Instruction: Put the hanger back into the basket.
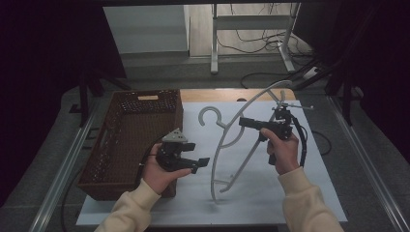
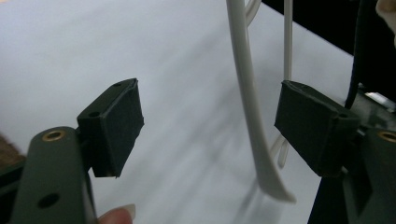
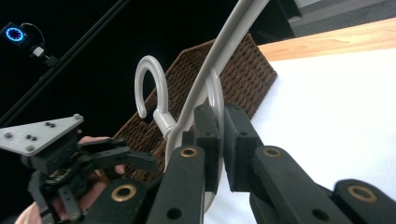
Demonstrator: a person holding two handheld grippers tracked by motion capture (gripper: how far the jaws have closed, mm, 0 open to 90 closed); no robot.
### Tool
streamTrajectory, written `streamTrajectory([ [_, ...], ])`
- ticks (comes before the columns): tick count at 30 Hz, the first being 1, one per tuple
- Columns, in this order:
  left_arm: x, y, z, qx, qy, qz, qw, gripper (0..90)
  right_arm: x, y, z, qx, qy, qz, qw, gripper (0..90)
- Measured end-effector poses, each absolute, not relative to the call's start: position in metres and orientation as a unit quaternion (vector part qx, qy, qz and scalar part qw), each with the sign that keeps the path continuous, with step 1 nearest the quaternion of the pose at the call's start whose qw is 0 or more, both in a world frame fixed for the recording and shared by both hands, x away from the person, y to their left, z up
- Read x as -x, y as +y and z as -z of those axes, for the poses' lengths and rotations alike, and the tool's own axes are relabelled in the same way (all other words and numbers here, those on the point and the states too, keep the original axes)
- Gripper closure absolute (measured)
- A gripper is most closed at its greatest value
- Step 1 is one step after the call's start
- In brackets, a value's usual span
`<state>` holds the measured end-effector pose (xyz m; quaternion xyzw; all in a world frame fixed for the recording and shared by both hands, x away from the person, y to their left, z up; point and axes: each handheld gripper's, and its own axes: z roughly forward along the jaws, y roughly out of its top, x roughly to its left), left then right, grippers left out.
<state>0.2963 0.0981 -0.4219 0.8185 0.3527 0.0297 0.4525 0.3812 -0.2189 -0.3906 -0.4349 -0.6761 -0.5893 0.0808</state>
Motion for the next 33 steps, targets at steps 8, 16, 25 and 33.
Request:
streamTrajectory([
  [8, -0.301, 0.079, 0.422, -0.82, 0.339, -0.006, 0.462, 30.8, -0.376, -0.211, 0.389, 0.423, -0.674, 0.598, 0.096, 84.8],
  [16, -0.302, 0.076, 0.423, -0.815, 0.343, 0.008, 0.467, 62.9, -0.37, -0.204, 0.386, 0.412, -0.674, 0.605, 0.105, 84.8],
  [25, -0.299, 0.088, 0.416, -0.792, 0.373, 0.007, 0.483, 80.0, -0.37, -0.199, 0.388, 0.402, -0.671, 0.612, 0.116, 84.5],
  [33, -0.292, 0.093, 0.409, -0.788, 0.374, -0.021, 0.488, 80.2, -0.369, -0.199, 0.388, 0.394, -0.667, 0.621, 0.122, 82.0],
])
